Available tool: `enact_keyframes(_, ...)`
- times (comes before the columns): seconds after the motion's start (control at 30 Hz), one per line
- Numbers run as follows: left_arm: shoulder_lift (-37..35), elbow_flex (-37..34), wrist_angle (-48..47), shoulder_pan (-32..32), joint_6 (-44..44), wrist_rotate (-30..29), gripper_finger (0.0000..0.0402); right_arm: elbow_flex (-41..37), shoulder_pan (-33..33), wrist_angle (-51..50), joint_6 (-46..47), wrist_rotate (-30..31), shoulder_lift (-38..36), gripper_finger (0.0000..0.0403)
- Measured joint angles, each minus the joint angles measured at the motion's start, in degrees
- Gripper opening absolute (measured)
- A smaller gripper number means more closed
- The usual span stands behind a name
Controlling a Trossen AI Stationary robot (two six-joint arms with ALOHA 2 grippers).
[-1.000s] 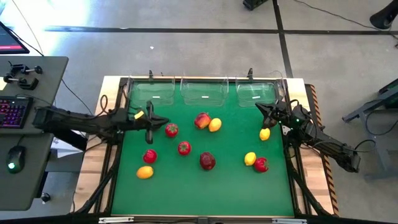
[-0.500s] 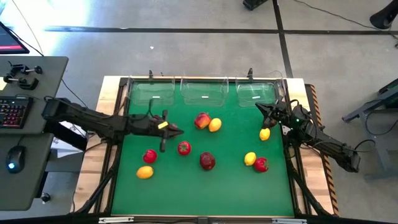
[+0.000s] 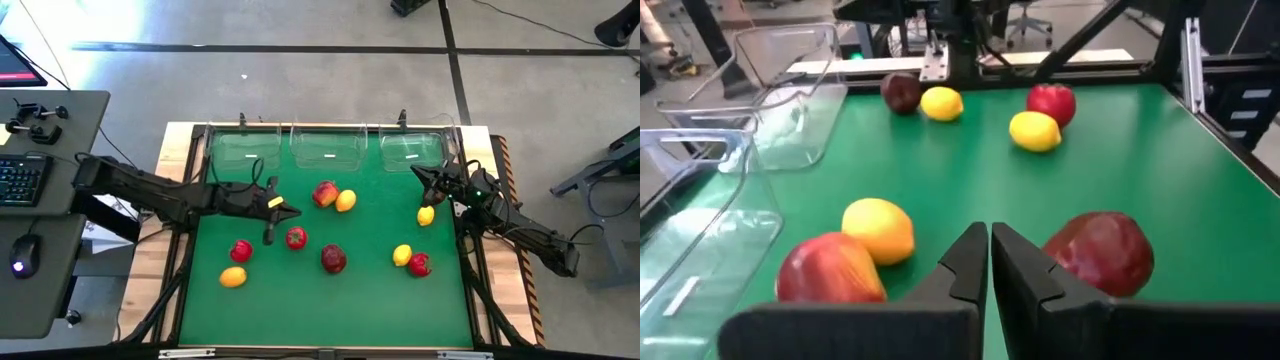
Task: Sort produce into baskets
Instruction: Put the red tomato into the middle transparent bin
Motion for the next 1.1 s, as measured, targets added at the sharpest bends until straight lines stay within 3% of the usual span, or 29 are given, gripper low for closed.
enact_keyframes(0.4,0.0,7.6,-16.2,-5.1,-1.6,2.0,0.0092,0.0,0.0,0.0,0.0,0.0,0.0,0.0)
enact_keyframes(0.73,3.6,7.7,-19.4,-7.7,-7.0,1.8,0.0158,0.0,0.0,0.0,0.0,0.0,0.0,0.0)
enact_keyframes(1.1,11.4,7.6,-19.8,-7.5,-3.9,-4.1,0.0232,0.0,0.0,0.0,0.0,0.0,0.0,0.0)
